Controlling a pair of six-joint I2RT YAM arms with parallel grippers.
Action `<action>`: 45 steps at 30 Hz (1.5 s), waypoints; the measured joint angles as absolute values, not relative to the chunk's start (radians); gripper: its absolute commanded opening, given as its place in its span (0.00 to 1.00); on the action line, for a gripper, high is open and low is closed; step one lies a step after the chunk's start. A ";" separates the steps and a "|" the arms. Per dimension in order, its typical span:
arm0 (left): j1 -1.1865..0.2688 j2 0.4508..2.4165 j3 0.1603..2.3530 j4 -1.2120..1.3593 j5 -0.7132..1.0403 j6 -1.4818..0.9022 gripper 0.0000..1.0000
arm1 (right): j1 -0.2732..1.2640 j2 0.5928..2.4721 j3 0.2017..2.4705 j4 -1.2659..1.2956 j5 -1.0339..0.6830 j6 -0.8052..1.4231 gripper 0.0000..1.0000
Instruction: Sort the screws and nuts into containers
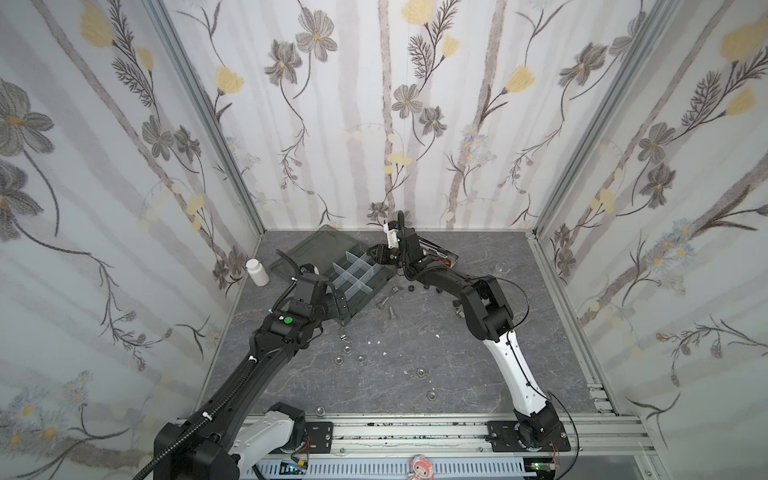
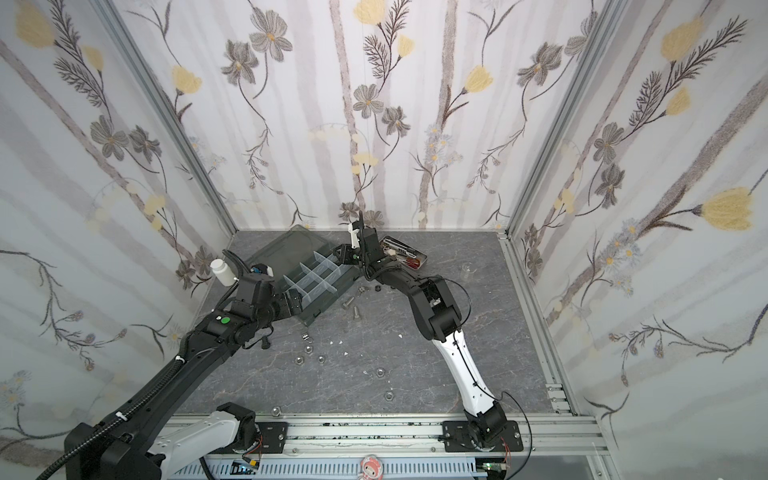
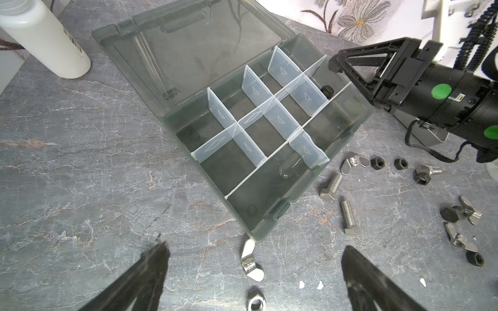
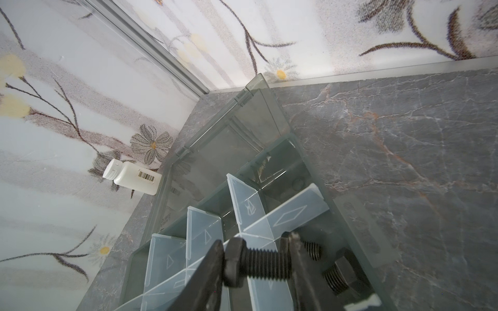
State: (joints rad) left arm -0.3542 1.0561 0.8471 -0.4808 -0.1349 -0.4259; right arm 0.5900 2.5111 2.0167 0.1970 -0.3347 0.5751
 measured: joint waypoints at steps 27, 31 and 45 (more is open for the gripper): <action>-0.157 1.056 0.862 -0.688 -0.057 -0.497 0.76 | 0.584 1.999 1.453 0.408 -0.350 0.566 0.56; -0.116 1.081 0.862 -0.707 -0.046 -0.493 0.74 | 0.575 1.864 1.277 0.530 -0.361 0.567 0.61; -0.019 1.249 0.826 -0.683 0.001 -0.498 0.60 | 0.507 1.670 0.975 0.817 -0.404 0.651 0.64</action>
State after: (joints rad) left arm -0.0193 1.2491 0.8265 -0.6827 0.0010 -0.4976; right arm 0.5072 1.6699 0.9752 0.8173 -0.4038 0.6514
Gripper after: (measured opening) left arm 0.633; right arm 0.635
